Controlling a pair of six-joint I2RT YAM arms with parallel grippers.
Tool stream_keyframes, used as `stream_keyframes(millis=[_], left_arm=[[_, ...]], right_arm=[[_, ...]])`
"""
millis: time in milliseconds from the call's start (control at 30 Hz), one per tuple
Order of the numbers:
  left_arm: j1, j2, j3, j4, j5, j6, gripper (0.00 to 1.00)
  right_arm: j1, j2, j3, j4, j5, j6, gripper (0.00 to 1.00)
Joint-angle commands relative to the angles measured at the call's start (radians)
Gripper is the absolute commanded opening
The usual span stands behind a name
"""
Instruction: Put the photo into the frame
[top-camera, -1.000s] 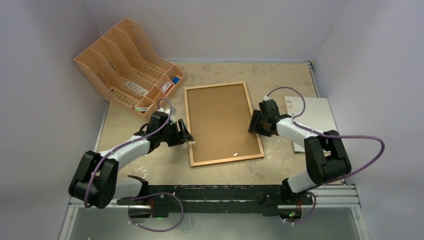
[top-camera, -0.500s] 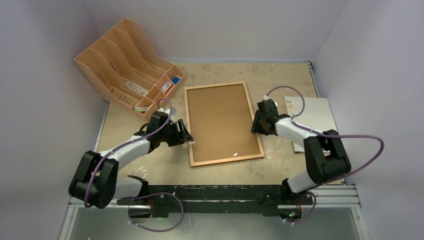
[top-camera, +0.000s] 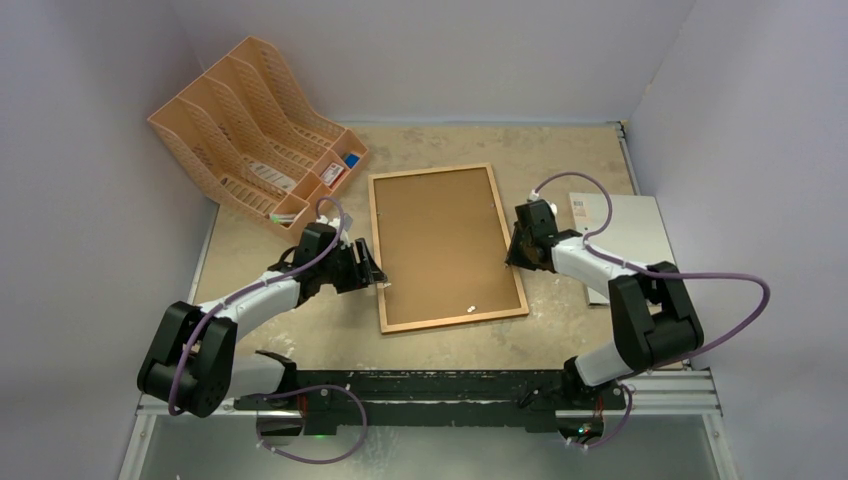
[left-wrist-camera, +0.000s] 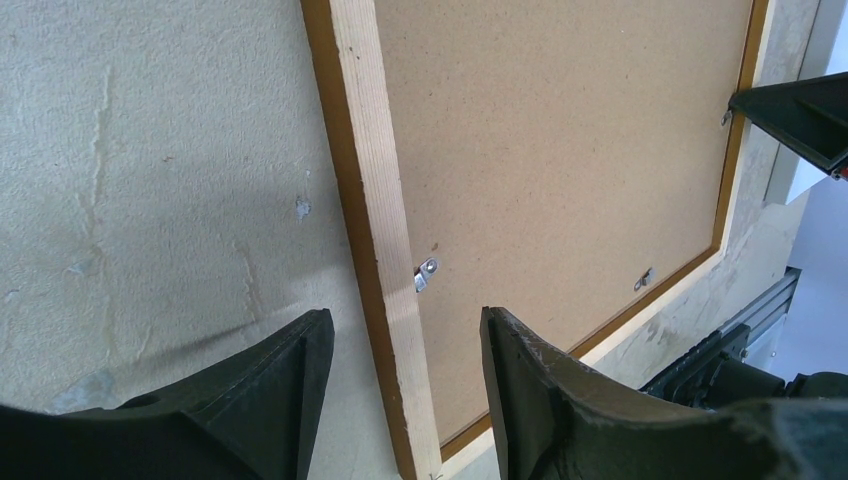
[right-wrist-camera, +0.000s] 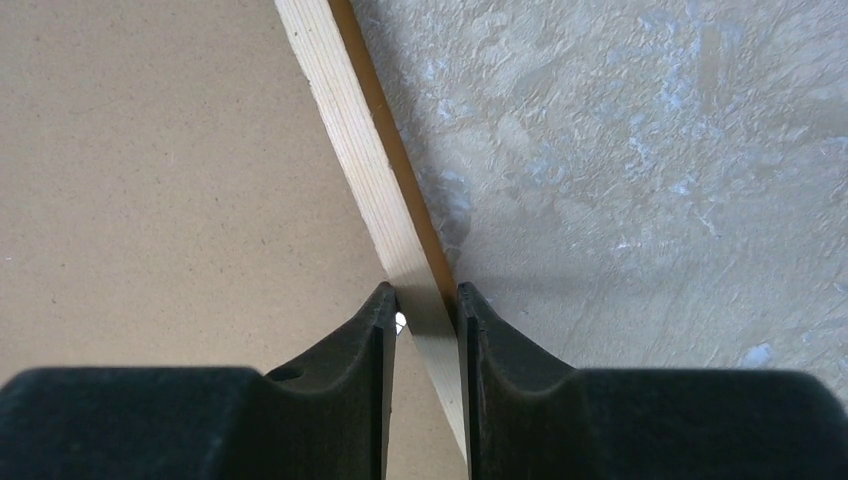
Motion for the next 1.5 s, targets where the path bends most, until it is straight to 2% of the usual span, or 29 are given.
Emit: stream_keyframes(millis=[0, 133, 233, 267, 300, 333, 367, 433, 600, 900, 1100, 1300, 1467], left_arm=[[0.007, -0.016, 0.0, 0.023, -0.003, 0.003, 0.57], [0.007, -0.015, -0.001, 0.026, -0.003, 0.001, 0.57], [0.007, -0.015, -0.001, 0.026, -0.004, 0.001, 0.58], [0.007, -0.015, -0.001, 0.027, -0.004, 0.0, 0.58], [0.007, -0.013, 0.0, 0.027, -0.004, 0.0, 0.58], [0.007, -0.013, -0.001, 0.028, -0.004, 0.0, 0.58], [0.007, -0.012, -0.001, 0.028, -0.004, -0.001, 0.58], [0.007, -0.013, -0.002, 0.028, -0.004, -0.002, 0.59], [0.007, -0.015, -0.009, 0.028, -0.006, -0.003, 0.59], [0.007, -0.02, -0.042, 0.039, 0.014, -0.021, 0.59], [0.005, -0.014, -0.076, 0.115, 0.057, -0.053, 0.58], [0.005, -0.022, -0.074, 0.149, 0.063, -0.087, 0.57], [0.005, -0.01, -0.075, 0.166, 0.063, -0.094, 0.57]], right_arm=[[0.005, -0.04, -0.034, 0.003, -0.037, -0.009, 0.1], [0.005, -0.068, -0.035, -0.01, -0.095, -0.014, 0.0], [0.005, -0.099, -0.034, -0.015, -0.103, -0.005, 0.0], [0.005, -0.106, -0.032, -0.018, -0.101, 0.003, 0.1], [0.005, -0.11, -0.028, -0.022, -0.094, 0.009, 0.25], [0.005, -0.111, -0.023, -0.027, -0.088, 0.015, 0.36], [0.005, -0.108, -0.019, -0.036, -0.076, 0.021, 0.44], [0.005, -0.09, -0.012, -0.064, -0.042, 0.037, 0.5], [0.005, -0.061, -0.023, -0.091, 0.045, 0.075, 0.51], [0.007, -0.03, -0.049, -0.064, -0.01, 0.063, 0.55], [0.02, -0.011, -0.053, -0.062, -0.054, 0.031, 0.55], [0.02, -0.054, -0.059, -0.14, -0.142, 0.009, 0.55], [0.02, -0.061, -0.078, -0.195, -0.093, 0.077, 0.54]])
